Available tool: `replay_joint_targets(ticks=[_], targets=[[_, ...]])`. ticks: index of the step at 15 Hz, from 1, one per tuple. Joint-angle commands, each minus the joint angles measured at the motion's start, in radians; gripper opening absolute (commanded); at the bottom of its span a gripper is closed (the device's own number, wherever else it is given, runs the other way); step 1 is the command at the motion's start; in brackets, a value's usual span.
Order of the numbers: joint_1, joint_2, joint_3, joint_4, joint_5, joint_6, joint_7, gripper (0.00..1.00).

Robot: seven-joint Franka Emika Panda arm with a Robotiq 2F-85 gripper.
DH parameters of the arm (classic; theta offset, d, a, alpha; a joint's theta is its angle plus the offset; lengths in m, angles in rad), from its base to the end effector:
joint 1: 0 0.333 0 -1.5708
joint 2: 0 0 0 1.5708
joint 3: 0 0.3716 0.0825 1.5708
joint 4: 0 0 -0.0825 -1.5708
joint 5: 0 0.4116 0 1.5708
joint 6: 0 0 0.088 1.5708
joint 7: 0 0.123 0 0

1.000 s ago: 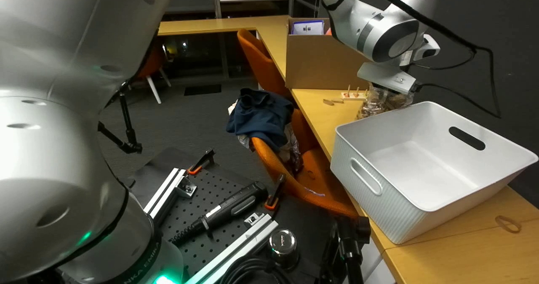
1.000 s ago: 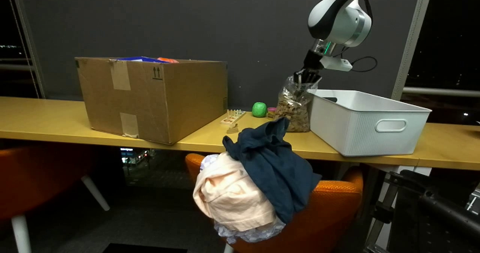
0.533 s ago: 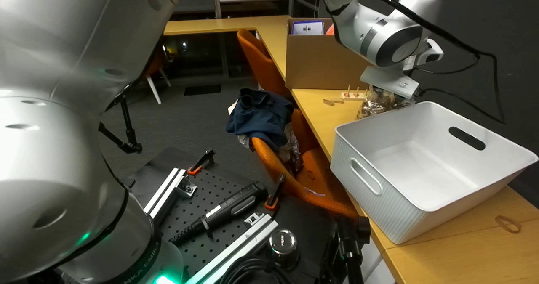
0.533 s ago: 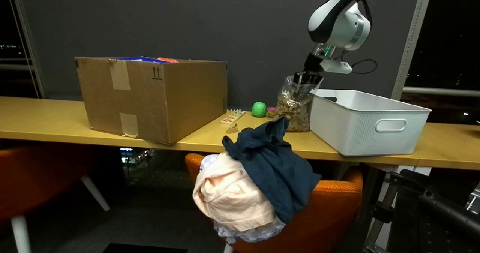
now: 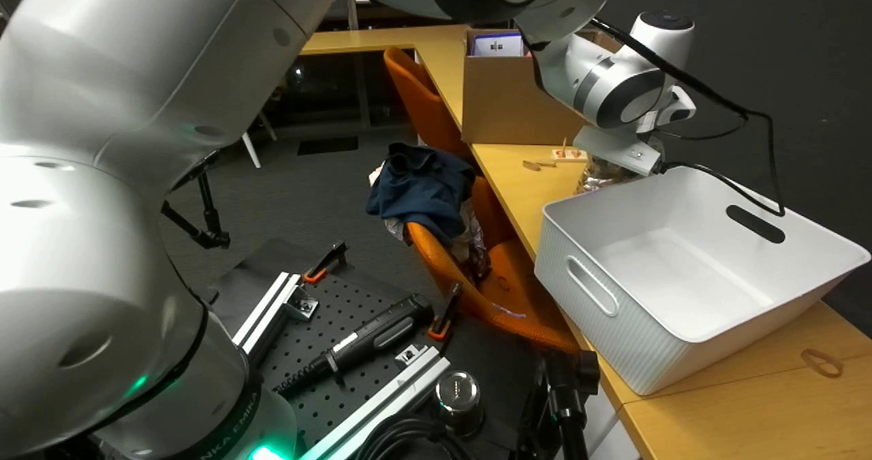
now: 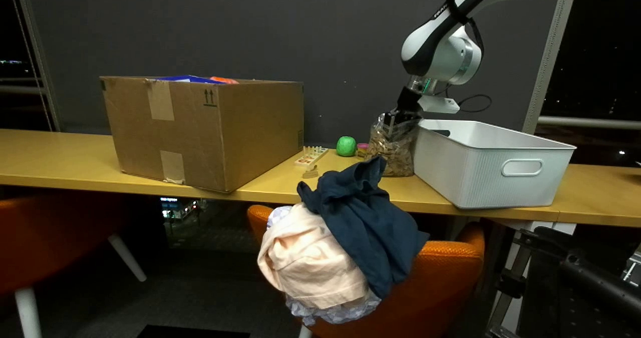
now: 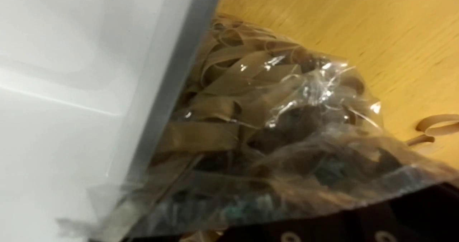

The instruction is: Remove some rubber bands from the plastic.

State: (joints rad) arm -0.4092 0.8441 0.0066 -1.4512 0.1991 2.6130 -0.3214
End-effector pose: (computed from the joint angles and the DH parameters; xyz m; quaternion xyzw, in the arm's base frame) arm 0.7504 -0.3239 0.2177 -0.9783 0.1181 -0.1702 0.0054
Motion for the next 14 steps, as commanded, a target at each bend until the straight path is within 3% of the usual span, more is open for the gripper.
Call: replay_joint_targets(ticks=[1,3,4,14], targets=[[-0.01,0.043,0.021,0.059,-0.01,-0.001,-0.015,0.19],[-0.014,0.026,0.022,0.051,-0.011,0.004,-0.024,0.02],[-0.017,0.018,0.024,0.048,-0.01,0.006,-0.03,0.0],[-0.004,-0.173,-0.009,-0.072,-0.015,-0.017,-0.001,0.01]])
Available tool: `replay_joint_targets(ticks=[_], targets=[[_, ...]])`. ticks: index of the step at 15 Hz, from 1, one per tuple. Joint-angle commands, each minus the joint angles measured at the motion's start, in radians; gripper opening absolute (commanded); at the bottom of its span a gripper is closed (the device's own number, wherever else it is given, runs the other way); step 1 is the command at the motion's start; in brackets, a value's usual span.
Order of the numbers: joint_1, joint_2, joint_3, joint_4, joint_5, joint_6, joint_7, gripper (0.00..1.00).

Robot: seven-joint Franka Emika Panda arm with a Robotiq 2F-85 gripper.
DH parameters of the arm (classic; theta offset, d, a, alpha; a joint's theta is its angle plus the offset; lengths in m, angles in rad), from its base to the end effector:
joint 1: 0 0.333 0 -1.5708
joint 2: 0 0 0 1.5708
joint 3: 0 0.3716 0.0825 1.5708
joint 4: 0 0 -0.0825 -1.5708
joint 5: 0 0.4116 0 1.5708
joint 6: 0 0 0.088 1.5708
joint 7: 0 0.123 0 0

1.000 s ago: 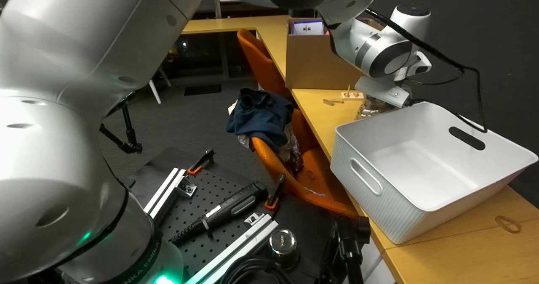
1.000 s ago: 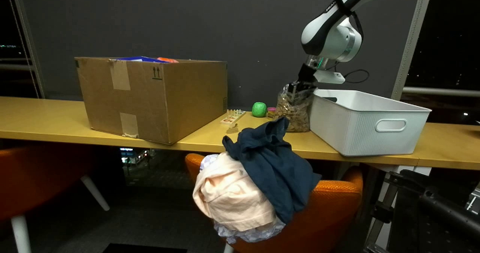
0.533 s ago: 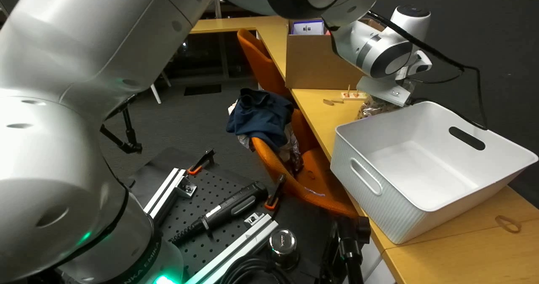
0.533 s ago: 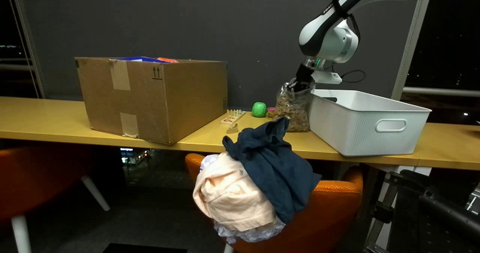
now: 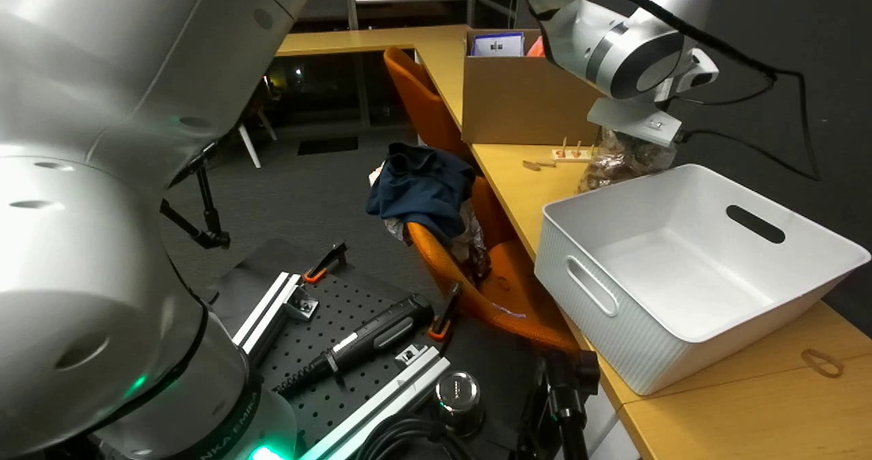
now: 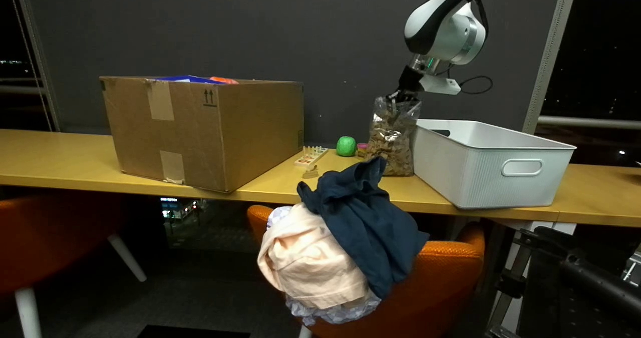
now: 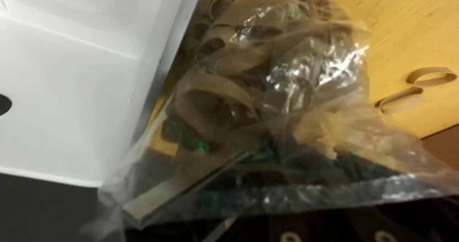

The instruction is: Remove some rubber bands from the plastic.

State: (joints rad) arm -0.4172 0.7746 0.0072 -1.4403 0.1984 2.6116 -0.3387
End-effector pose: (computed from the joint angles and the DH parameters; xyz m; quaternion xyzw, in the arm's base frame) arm 0.7560 -0.3331 0.2800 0.9720 -0.1101 0.2073 0.0082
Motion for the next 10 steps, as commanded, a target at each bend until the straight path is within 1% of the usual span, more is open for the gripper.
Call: replay_joint_targets(ticks=[1,6,10], targets=[[0.009,-0.128,-0.017,-0.097,-0.018,-0.015,0.02,0.01],[0.046,-0.242,-0.073,-0.145,-0.069,-0.053,0.072,0.01],[0.095,-0.345,-0.109,-0.151,-0.127,-0.134,0.127,0.01]])
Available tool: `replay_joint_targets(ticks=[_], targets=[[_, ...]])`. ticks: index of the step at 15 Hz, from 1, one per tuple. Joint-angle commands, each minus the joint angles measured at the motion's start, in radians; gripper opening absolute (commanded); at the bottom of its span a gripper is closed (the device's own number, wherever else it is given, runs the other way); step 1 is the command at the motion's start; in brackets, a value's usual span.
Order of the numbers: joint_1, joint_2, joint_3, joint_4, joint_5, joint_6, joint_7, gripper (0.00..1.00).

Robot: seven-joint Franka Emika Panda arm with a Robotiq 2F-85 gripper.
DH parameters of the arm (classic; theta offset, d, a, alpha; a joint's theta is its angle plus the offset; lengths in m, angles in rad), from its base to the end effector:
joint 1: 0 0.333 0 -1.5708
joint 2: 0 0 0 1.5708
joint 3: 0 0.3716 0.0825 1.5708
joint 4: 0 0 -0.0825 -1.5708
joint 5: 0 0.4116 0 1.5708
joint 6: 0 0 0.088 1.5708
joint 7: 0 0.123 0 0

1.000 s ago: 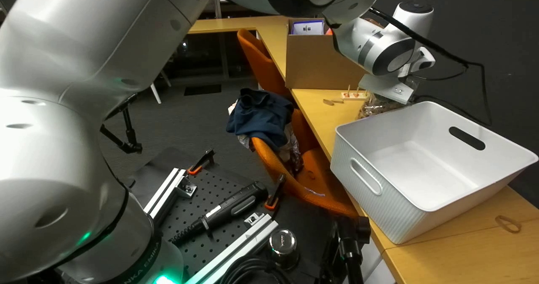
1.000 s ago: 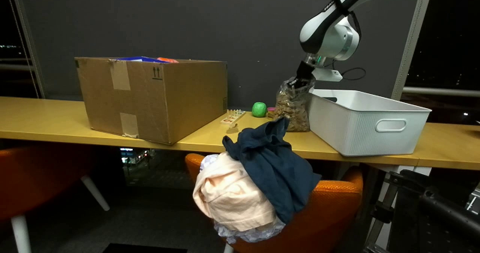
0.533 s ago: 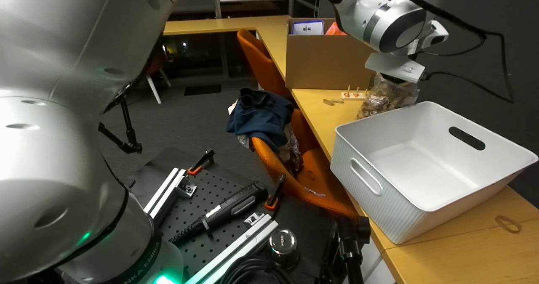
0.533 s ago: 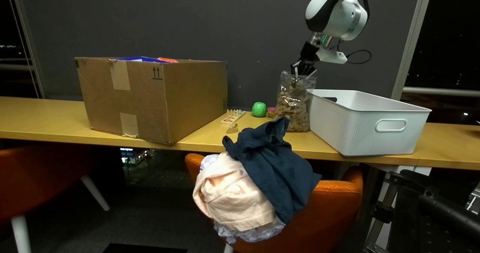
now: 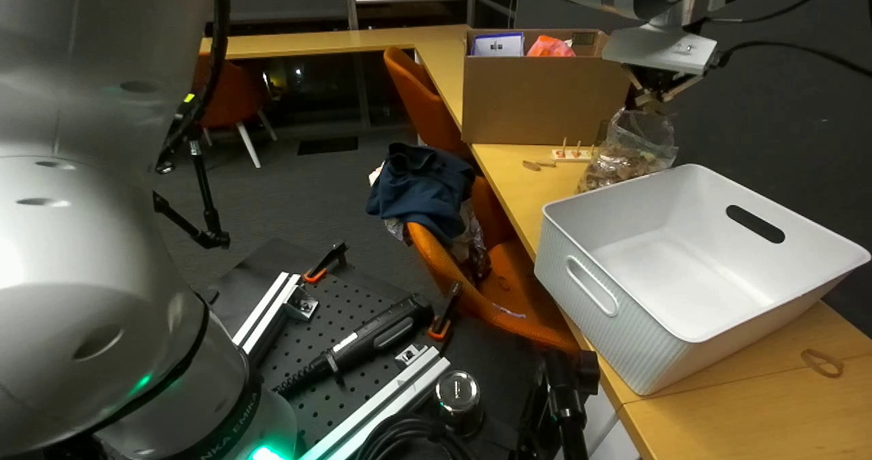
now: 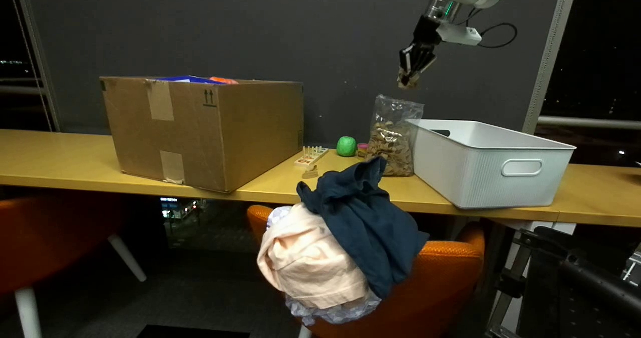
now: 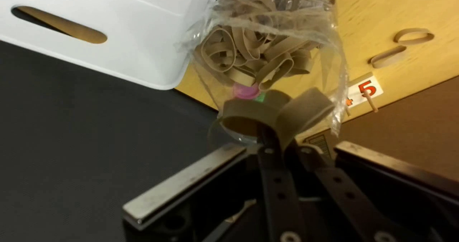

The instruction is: Remove some rubber bands from the plastic.

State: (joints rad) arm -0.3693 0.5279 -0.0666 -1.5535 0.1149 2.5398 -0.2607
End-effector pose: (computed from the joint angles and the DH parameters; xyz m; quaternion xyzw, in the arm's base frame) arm 0.7211 -0.3254 0.4126 0.9665 -0.1155 0.2234 0.0522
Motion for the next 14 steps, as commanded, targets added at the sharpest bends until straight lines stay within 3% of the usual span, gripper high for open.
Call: replay_joint_targets(ticks=[1,7,14], targets=[[0.064,-0.124,-0.035,-0.033,-0.052,-0.084,0.059,0.01],[0.176,-0.202,0.013,-0.036,-0.041,-0.15,0.049,0.01],[0.235,-0.04,0.024,-0.098,-0.045,-0.077,0.05,0.01]])
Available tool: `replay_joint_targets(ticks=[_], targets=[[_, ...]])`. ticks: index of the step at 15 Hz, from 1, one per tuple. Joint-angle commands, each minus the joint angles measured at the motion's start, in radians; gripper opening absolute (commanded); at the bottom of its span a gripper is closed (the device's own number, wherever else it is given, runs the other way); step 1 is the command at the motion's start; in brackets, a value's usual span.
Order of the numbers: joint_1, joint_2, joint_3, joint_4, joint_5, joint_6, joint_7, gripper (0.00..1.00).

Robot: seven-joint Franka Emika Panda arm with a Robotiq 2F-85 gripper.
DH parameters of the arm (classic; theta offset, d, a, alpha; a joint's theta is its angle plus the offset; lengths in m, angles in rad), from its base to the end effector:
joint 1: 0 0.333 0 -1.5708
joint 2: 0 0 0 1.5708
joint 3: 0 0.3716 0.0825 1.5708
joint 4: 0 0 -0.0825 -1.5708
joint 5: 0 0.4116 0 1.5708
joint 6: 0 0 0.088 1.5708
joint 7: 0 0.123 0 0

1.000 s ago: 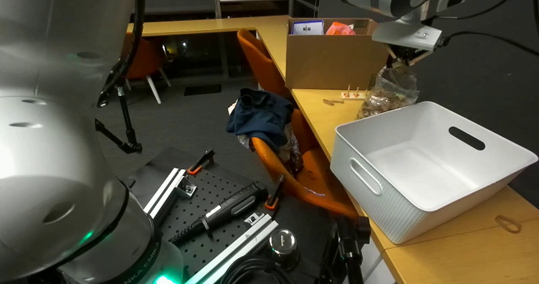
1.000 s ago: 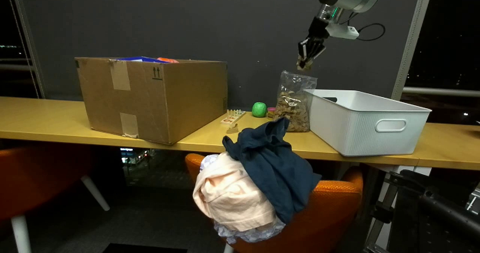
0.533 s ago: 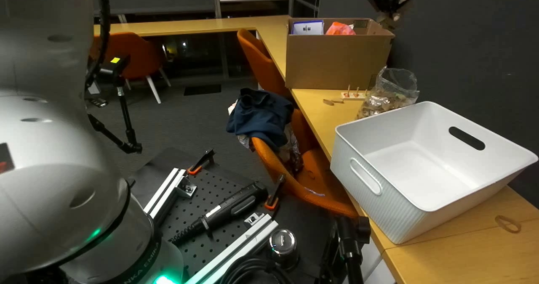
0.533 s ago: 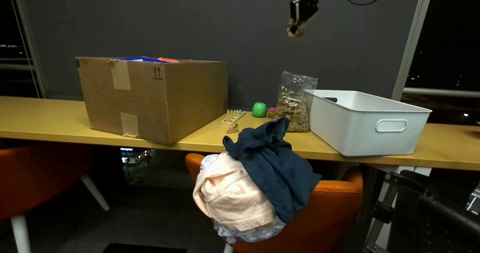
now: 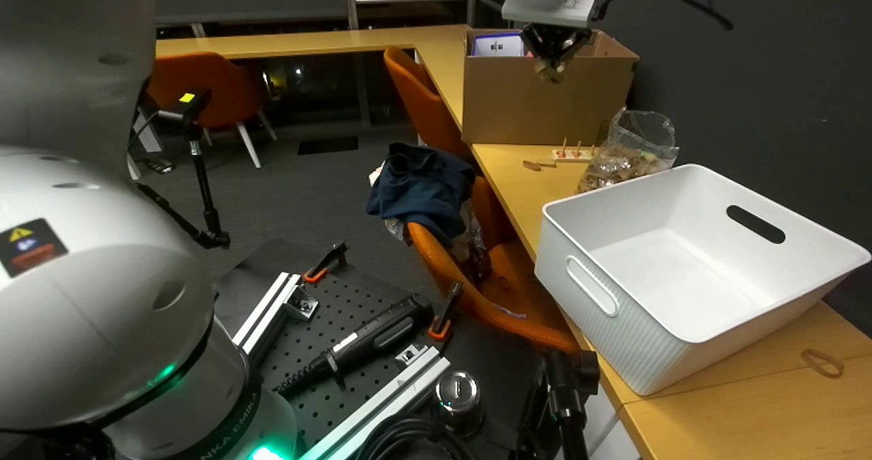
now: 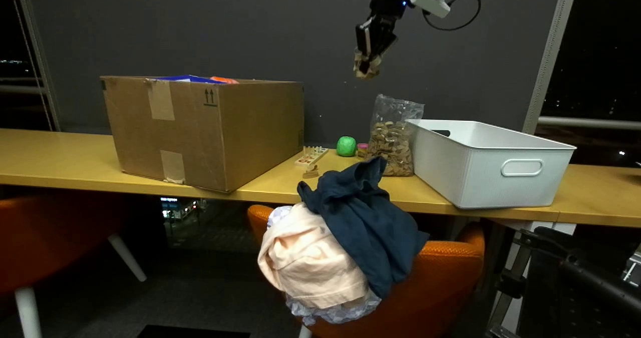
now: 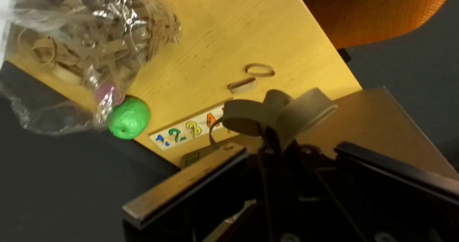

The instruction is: Remove some rubber bands from the plastic.

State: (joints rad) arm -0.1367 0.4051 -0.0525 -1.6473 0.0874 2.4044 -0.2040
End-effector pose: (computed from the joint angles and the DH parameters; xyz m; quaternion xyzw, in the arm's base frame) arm 0.7382 -0.1343 0.4397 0.9841 -0.0155 0.1768 0.0100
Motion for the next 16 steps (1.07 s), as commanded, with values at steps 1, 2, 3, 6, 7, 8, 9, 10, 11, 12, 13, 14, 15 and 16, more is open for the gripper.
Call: replay_joint_targets(ticks=[1,2,3,6,7,8,9,10,11,12,13,14,15,16], targets=[[0.003,0.115,0.014,-0.003,-0.018,0.074,-0.007,0.01],[0.007,0.152,0.015,0.003,-0.026,0.094,-0.007,0.01],[0.011,0.194,0.012,0.014,-0.038,0.118,-0.001,0.01],[0.025,0.303,-0.002,0.049,-0.084,0.192,0.014,0.01],[0.029,0.328,-0.006,0.058,-0.098,0.211,0.018,0.01],[0.031,0.358,-0.011,0.07,-0.115,0.244,0.019,0.01],[0.039,0.392,-0.027,0.094,-0.136,0.261,0.034,0.01],[0.045,0.422,-0.041,0.118,-0.154,0.266,0.046,0.01],[0.045,0.446,-0.042,0.138,-0.164,0.272,0.048,0.01],[0.05,0.468,-0.046,0.157,-0.175,0.277,0.054,0.01],[0.054,0.485,-0.047,0.172,-0.182,0.285,0.058,0.01],[0.059,0.5,-0.049,0.189,-0.188,0.289,0.063,0.01],[0.061,0.509,-0.049,0.201,-0.193,0.294,0.064,0.01],[0.066,0.514,-0.051,0.209,-0.199,0.306,0.068,0.01]])
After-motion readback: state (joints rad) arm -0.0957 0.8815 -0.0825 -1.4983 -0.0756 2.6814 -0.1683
